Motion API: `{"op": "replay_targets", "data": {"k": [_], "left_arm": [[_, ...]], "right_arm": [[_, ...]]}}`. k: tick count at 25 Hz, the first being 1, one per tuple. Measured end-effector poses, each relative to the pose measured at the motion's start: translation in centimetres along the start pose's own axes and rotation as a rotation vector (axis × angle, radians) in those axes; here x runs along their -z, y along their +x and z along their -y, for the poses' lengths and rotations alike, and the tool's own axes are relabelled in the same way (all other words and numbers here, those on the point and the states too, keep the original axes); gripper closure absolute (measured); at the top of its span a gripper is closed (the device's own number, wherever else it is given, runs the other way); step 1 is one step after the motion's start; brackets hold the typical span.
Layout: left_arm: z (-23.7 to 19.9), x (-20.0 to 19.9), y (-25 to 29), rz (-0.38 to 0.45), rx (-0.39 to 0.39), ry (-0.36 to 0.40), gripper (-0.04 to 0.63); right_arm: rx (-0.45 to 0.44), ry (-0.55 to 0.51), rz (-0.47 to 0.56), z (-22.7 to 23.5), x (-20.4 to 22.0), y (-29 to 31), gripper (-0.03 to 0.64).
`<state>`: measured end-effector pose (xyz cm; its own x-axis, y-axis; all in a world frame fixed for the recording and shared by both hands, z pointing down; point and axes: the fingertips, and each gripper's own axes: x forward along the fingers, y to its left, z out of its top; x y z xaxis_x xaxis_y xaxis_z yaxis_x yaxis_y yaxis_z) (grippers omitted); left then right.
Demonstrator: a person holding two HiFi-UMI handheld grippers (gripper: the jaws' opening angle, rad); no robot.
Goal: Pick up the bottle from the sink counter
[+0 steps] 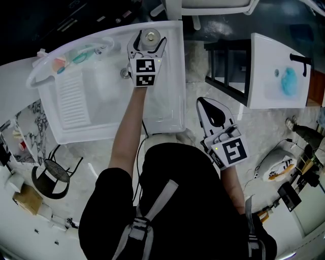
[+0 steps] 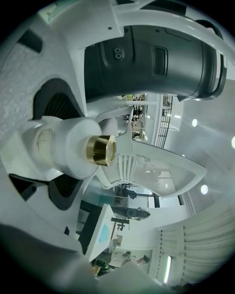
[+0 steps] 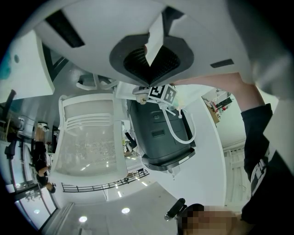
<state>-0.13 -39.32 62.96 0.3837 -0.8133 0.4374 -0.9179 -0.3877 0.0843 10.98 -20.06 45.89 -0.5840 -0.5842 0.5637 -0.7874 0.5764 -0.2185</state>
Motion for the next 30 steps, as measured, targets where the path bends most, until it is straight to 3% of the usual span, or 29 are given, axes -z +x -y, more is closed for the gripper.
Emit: {"op": "replay_targets", "data": {"k": [13,30], "left_arm": [[-0.3,-0.1,0.0,0.026,-0.031,0.021,0.249],[2.1,-2.4,-3.4,0.051,0.029,-0.037,0.250]], "right_arm": [[0.011,0.001,0.011,0.5,-0.1,-0.7,0.614],[-0.004,-0.020,0.065,0.3,-1.3,-2.4,0.614]]}}
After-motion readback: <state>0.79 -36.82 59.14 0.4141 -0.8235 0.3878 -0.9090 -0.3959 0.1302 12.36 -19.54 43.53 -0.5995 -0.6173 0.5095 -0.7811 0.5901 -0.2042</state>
